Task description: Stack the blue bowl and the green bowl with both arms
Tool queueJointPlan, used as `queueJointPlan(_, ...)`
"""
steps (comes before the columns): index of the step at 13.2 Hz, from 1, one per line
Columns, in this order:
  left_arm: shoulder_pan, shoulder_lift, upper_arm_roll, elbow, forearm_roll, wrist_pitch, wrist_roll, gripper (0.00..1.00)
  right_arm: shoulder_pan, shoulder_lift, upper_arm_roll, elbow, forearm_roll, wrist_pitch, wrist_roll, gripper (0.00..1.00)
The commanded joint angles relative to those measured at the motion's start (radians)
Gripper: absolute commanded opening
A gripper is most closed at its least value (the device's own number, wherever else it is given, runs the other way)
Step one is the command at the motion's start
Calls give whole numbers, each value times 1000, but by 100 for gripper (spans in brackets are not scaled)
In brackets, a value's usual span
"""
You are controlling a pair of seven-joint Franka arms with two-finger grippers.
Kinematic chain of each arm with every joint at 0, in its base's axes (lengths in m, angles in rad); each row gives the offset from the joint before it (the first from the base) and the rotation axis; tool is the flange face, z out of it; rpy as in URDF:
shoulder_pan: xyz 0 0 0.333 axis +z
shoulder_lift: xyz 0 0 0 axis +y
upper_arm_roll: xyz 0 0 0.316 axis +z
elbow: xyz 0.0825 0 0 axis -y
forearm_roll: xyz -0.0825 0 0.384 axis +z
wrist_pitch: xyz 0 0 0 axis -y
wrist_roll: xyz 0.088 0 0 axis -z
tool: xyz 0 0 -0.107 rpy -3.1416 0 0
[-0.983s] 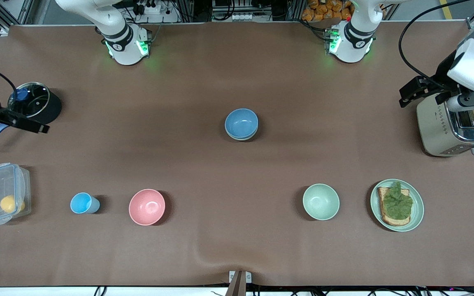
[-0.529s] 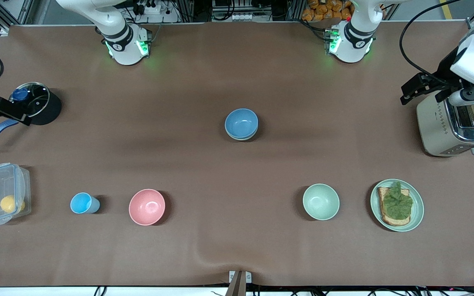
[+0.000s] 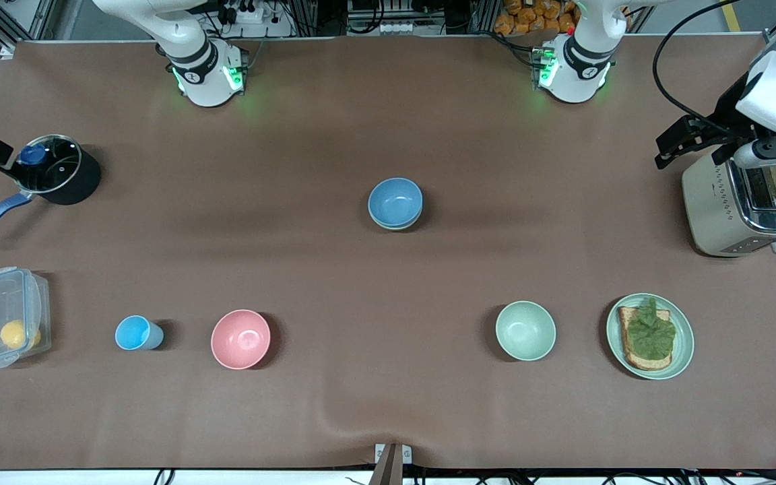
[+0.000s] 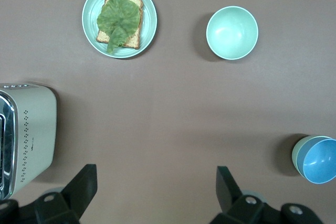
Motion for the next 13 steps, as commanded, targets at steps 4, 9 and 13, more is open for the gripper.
queueJointPlan(4, 2, -16, 0, -11, -10, 7, 22, 100, 23, -32, 27, -46, -71, 19, 33, 100)
queueJointPlan(9, 5, -21, 1, -10, -10, 4, 22, 100, 26, -27, 67, -23, -101, 28, 33, 100)
queueJointPlan(13, 5, -18, 7, 3, -10, 4, 22, 100, 23, -21, 84, -15, -132, 20, 30, 100)
